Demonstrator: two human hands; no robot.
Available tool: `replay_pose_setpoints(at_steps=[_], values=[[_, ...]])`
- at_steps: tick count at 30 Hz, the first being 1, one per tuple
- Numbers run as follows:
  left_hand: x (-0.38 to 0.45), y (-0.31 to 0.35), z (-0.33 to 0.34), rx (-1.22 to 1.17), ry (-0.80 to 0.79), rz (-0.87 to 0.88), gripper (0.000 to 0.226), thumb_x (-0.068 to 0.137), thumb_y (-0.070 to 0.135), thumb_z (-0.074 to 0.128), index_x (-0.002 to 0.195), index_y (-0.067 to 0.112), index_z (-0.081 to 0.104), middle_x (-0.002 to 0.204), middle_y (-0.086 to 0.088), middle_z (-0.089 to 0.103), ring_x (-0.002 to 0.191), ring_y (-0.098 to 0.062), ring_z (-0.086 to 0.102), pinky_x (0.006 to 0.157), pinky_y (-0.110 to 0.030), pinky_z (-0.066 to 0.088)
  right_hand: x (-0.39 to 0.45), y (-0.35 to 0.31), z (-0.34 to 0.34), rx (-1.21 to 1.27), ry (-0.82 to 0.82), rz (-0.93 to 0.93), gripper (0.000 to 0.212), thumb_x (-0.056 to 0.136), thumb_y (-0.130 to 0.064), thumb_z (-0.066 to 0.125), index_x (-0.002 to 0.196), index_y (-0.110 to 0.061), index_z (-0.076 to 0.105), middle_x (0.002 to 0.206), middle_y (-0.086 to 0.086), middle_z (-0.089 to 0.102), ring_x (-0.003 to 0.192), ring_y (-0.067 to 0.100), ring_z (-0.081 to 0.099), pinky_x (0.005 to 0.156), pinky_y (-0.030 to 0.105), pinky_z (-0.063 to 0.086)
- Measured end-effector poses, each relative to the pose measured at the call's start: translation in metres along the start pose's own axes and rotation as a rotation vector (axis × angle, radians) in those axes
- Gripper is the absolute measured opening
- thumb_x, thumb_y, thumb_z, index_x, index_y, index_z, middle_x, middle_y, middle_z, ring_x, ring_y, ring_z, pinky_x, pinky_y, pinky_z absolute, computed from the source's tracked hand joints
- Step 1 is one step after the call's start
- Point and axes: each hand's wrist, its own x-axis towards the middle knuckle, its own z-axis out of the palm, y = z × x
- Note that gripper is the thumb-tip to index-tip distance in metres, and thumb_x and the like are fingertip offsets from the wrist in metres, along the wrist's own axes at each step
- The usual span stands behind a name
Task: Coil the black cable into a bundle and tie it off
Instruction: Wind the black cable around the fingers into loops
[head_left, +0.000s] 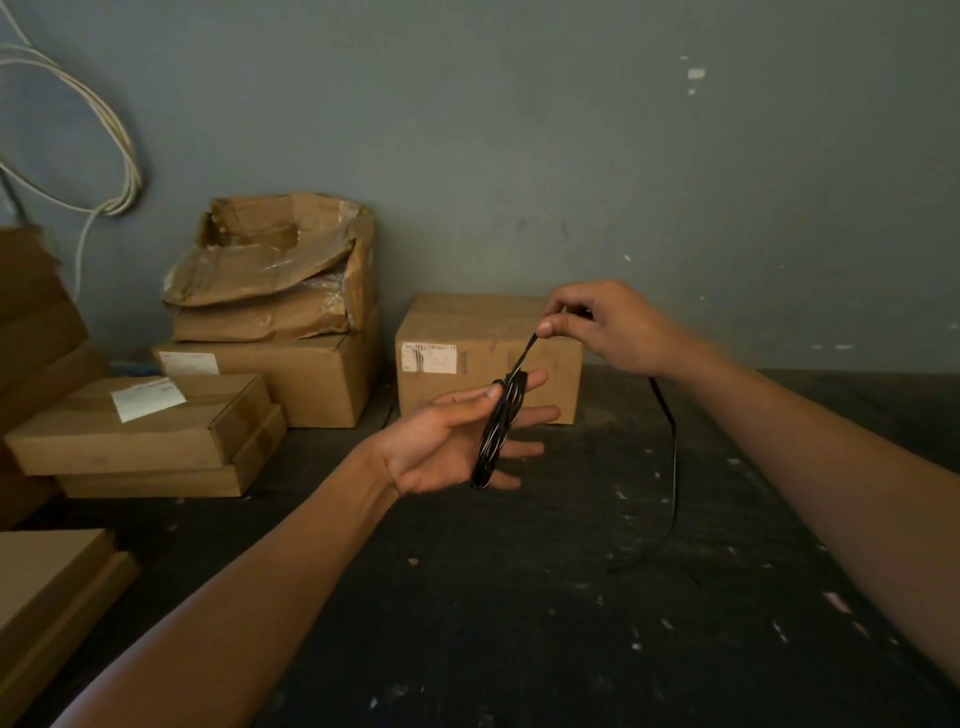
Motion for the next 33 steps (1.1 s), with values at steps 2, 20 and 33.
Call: replay_pose_setpoints(at_steps=[2, 20, 33], values=[[-0.001, 0.007, 0.003, -0.012, -0.054, 0.024, 0.062, 0.085, 0.039, 0.066, 0.144, 0.033, 0.046, 0.153, -0.012, 0.041, 0.14, -0.041, 0.035, 0.11, -0.071, 0.018, 0.0, 0.009, 0.003, 0.086, 0.02, 0.011, 0.01, 0.094, -0.021, 0.061, 0.091, -0.015, 0.068, 0.083, 0.002, 0.068, 0.078, 0.015, 0.061, 0.072, 0.03, 0.046], [0.021, 0.039, 0.01, -0.081, -0.063, 0.17, 0.056, 0.094, 0.036, 0.046, 0.149, 0.033, 0.034, 0.156, -0.018, 0.033, 0.14, -0.047, 0.031, 0.095, -0.068, 0.041, -0.07, -0.013, 0.14, 0.419, -0.318, 0.229, 0.025, 0.105, -0.028, 0.035, 0.103, -0.019, 0.059, 0.067, -0.005, 0.046, 0.053, 0.0, 0.045, 0.055, 0.025, 0.041], [0.021, 0.028, -0.017, -0.032, 0.294, 0.206, 0.039, 0.101, 0.036, 0.033, 0.136, 0.036, 0.049, 0.151, -0.013, 0.041, 0.138, -0.041, 0.037, 0.108, -0.069, 0.024, -0.066, -0.059, 0.098, 0.46, -0.398, 0.179, 0.028, 0.104, -0.03, 0.037, 0.093, -0.021, 0.062, 0.066, -0.004, 0.046, 0.054, 0.006, 0.046, 0.053, 0.026, 0.041]])
